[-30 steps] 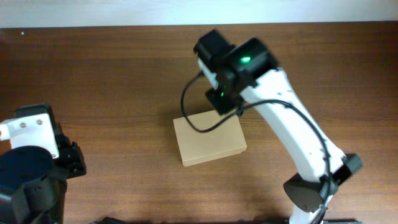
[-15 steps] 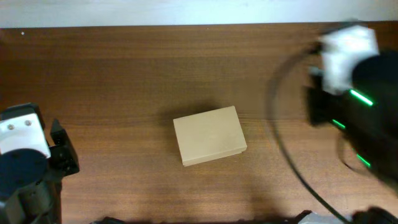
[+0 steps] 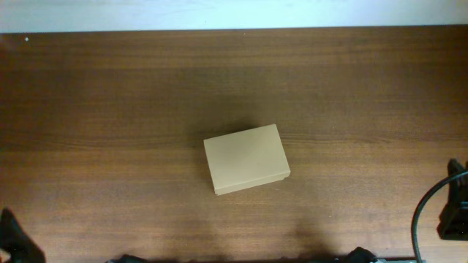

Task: Pack container

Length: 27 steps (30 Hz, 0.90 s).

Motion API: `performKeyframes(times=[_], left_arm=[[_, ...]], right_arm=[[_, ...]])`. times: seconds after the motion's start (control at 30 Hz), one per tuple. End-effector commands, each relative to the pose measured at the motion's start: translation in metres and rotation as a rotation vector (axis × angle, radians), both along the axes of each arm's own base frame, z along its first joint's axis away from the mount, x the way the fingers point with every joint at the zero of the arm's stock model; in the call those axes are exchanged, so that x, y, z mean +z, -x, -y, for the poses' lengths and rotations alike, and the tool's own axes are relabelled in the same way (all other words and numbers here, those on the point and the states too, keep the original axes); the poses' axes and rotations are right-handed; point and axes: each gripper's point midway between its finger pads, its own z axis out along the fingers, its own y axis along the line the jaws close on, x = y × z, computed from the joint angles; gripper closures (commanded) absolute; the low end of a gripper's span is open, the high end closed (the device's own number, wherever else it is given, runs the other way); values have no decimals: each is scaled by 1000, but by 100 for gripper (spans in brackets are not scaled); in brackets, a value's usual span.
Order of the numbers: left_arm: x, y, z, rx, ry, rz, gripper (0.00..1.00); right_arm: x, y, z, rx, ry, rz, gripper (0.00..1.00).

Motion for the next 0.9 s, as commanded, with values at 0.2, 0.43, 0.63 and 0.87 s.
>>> performKeyframes(times=[0.2, 0.43, 0.63, 0.87], left_arm=[[-30, 40, -22, 146, 144, 16, 46], [-30, 41, -22, 145, 147, 20, 7], [-30, 41, -22, 145, 146, 20, 1], [-30, 41, -22, 144, 147, 20, 1]], right_arm=[[-70, 20, 21, -87, 14, -95, 80], [-77, 22, 23, -88, 22, -104, 54], [-77, 22, 22, -86, 21, -105, 13], [-77, 22, 22, -85, 21, -105, 1]])
